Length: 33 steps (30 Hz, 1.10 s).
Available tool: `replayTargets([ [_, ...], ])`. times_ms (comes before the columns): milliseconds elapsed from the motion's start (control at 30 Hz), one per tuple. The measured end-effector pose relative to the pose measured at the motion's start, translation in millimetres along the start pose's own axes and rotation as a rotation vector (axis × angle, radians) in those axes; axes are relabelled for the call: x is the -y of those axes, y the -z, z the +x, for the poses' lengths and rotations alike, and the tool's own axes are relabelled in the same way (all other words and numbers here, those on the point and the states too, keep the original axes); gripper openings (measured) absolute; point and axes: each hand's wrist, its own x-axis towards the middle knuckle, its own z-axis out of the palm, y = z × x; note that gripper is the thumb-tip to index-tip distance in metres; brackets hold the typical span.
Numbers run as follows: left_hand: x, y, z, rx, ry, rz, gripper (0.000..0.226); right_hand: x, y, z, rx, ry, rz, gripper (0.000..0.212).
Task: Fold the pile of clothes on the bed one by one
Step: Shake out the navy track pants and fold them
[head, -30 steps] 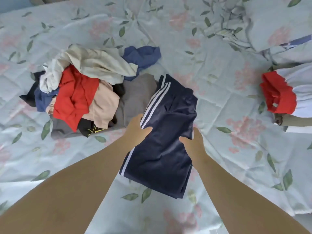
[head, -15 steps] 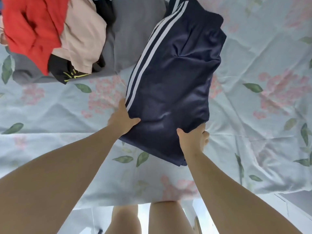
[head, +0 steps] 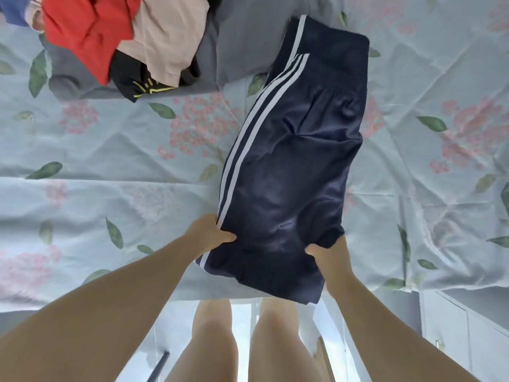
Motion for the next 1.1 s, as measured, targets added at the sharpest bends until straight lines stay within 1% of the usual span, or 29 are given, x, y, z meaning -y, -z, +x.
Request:
replayTargets([
  [67, -3.5, 7.0, 7.3, -0.034, -0.019, -0.136, 0.031, 10.8, 5.4, 13.6, -0.034, -0.051, 0.293, 0.051],
  [100, -9.3, 10.7, 11.1, -0.050, -0.049, -0.193, 0.029, 17.2, 8.4, 22.6, -0.069, -0.051, 0.397, 0.052],
  [133, -16.8, 14.3, 17.4, -0.069, -0.089, -0.235, 0.029, 25.5, 12.5, 31.2, -0.102, -0.031, 0.446, 0.050],
  [167, -26.0, 17.5, 24.3, -0.088, -0.134, -0.263, 0.033, 34.0, 17.1, 39.8, -0.120, 0.004, 0.456, 0.048],
  [233, -45.6, 23.0, 36.0, -0.143, -0.199, -0.297, 0.038, 51.6, 25.7, 53.0, -0.099, 0.080, 0.433, 0.045],
  [333, -74.6, 30.1, 54.8, -0.200, -0.272, -0.355, 0.040, 79.2, 36.6, 74.6, -0.038, 0.165, 0.408, 0.054],
  [400, -93.5, 34.8, 65.0, -0.232, -0.314, -0.398, 0.044, 97.3, 41.6, 88.9, -0.024, 0.194, 0.430, 0.054],
  [467, -111.2, 40.5, 72.1, -0.288, -0.355, -0.403, 0.047, 114.7, 45.3, 102.1, -0.047, 0.182, 0.484, 0.047],
  [533, -127.7, 46.9, 77.9, -0.322, -0.414, -0.395, 0.047, 134.4, 49.0, 113.2, -0.067, 0.168, 0.524, 0.034],
  [567, -135.8, 50.4, 80.0, -0.322, -0.436, -0.398, 0.046, 145.5, 51.2, 116.4, -0.056, 0.165, 0.553, 0.032],
  [600, -144.1, 54.0, 81.7, -0.316, -0.449, -0.408, 0.045, 157.2, 54.5, 118.6, -0.030, 0.159, 0.597, 0.035],
  [700, -169.8, 64.5, 84.3, -0.286, -0.509, -0.442, 0.042, 193.7, 70.5, 123.3, 0.125, 0.104, 0.813, 0.045],
  [767, -186.8, 71.1, 84.6, -0.262, -0.570, -0.450, 0.046, 222.3, 80.2, 125.9, 0.209, 0.080, 0.920, 0.049],
  [833, -200.2, 77.1, 85.9, -0.245, -0.608, -0.439, 0.055, 248.9, 81.8, 128.6, 0.273, 0.109, 0.864, 0.043],
  [867, -205.2, 79.2, 87.4, -0.237, -0.621, -0.426, 0.058, 259.9, 80.8, 129.9, 0.273, 0.135, 0.811, 0.039],
  [900, -209.2, 80.9, 88.8, -0.233, -0.626, -0.401, 0.059, 268.9, 80.7, 133.6, 0.234, 0.176, 0.761, 0.039],
  [933, -212.0, 82.2, 90.9, -0.234, -0.625, -0.371, 0.058, 276.2, 82.5, 138.8, 0.162, 0.238, 0.735, 0.044],
  [1000, -214.9, 83.3, 95.3, -0.258, -0.609, -0.332, 0.046, 285.4, 91.2, 143.8, 0.004, 0.402, 0.680, 0.058],
  [1067, -216.1, 82.5, 97.1, -0.305, -0.591, -0.315, 0.034, 283.2, 100.3, 145.6, -0.205, 0.531, 0.437, 0.059],
  [1100, -217.0, 81.3, 97.3, -0.340, -0.585, -0.291, 0.031, 277.5, 102.8, 146.8, -0.334, 0.556, 0.290, 0.055],
])
